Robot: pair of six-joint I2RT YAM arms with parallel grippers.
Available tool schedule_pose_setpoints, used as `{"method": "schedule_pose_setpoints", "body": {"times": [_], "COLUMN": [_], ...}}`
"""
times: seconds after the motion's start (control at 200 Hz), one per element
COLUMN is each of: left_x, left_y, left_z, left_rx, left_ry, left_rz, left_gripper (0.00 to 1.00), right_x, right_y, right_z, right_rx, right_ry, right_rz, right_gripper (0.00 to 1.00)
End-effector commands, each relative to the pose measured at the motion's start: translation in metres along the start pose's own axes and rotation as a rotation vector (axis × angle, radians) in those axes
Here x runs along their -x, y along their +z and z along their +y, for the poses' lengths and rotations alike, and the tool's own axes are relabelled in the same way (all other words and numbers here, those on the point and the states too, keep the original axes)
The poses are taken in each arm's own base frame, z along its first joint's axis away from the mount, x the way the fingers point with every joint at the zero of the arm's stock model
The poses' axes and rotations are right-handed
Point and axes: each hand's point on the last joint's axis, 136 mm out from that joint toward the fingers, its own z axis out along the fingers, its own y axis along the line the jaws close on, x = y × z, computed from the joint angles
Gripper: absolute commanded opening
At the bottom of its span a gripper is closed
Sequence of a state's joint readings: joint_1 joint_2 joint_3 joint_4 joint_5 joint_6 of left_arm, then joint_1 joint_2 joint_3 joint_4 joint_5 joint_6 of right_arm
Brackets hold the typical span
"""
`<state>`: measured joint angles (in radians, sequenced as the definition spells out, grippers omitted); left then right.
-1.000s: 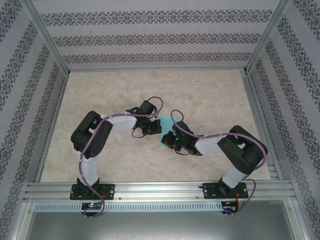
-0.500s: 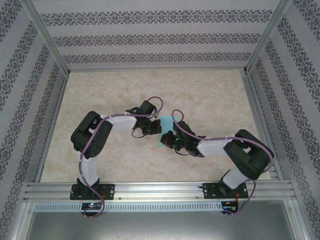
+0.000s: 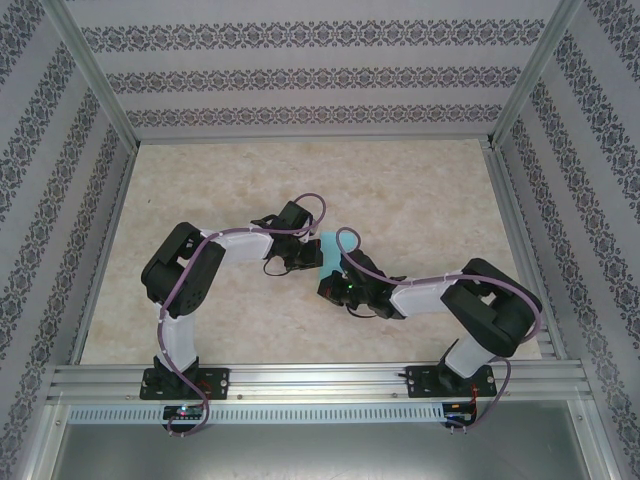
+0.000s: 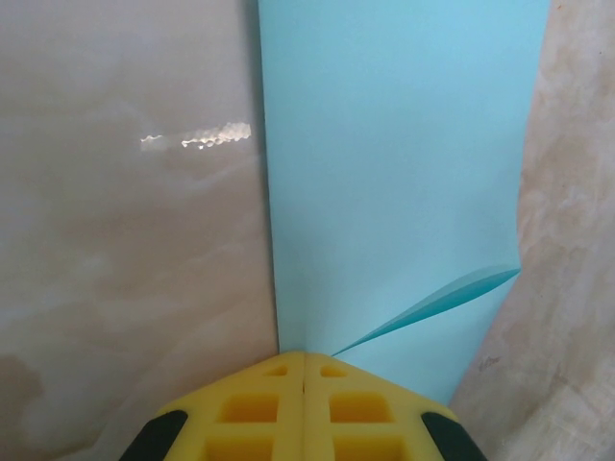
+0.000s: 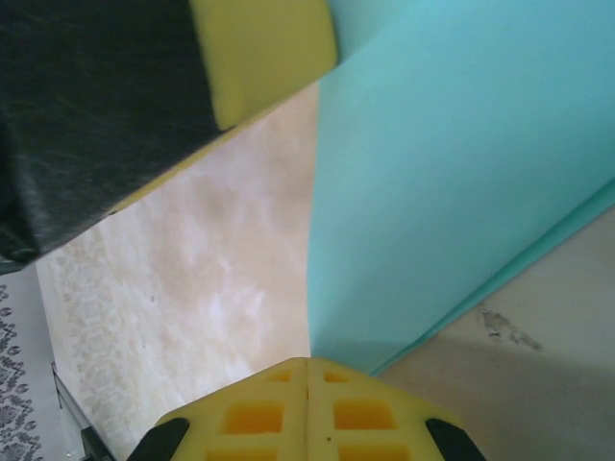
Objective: Fold a paper plane with a square sheet of paper (pick it up from the middle)
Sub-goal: Third fold the triangle at the center of the table.
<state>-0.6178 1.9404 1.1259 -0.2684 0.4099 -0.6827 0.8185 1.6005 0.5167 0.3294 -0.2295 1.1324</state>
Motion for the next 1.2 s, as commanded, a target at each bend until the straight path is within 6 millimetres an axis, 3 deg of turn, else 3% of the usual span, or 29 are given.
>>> {"method": "schedule_pose_setpoints", "body": {"times": [0.0,0.59,0.779,0.914,1.194], "left_x": [-0.026,-0.028,-0.027,-0.025,-0.023], "left_y": [0.010,0.011,0.010,0.010,0.009], "left_z": [0.038,0.039,0.039,0.038,0.032], "left_rx": [0.133,0.131,0.134,0.133,0.121], "left_ry": [-0.039,-0.041,-0.038,-0.036,-0.020], "left_rz": [0.061,0.062,0.061,0.060,0.065], "left_gripper": [0.00,0.00,0.00,0.00,0.00], "right_x": [-0.001,-0.003,0.018,0.035,0.066], "right_y": [0.004,0.012,-0.011,-0.028,-0.029], "right_z": [0.000,0.002,0.016,0.006,-0.007], "right_rx": [-0.002,-0.015,-0.002,-0.049,-0.093], "right_ry": [-0.002,-0.023,-0.067,-0.077,-0.051], "right_rz": [-0.004,0.026,-0.054,-0.095,-0.116], "right_gripper": [0.00,0.00,0.00,0.00,0.00]}}
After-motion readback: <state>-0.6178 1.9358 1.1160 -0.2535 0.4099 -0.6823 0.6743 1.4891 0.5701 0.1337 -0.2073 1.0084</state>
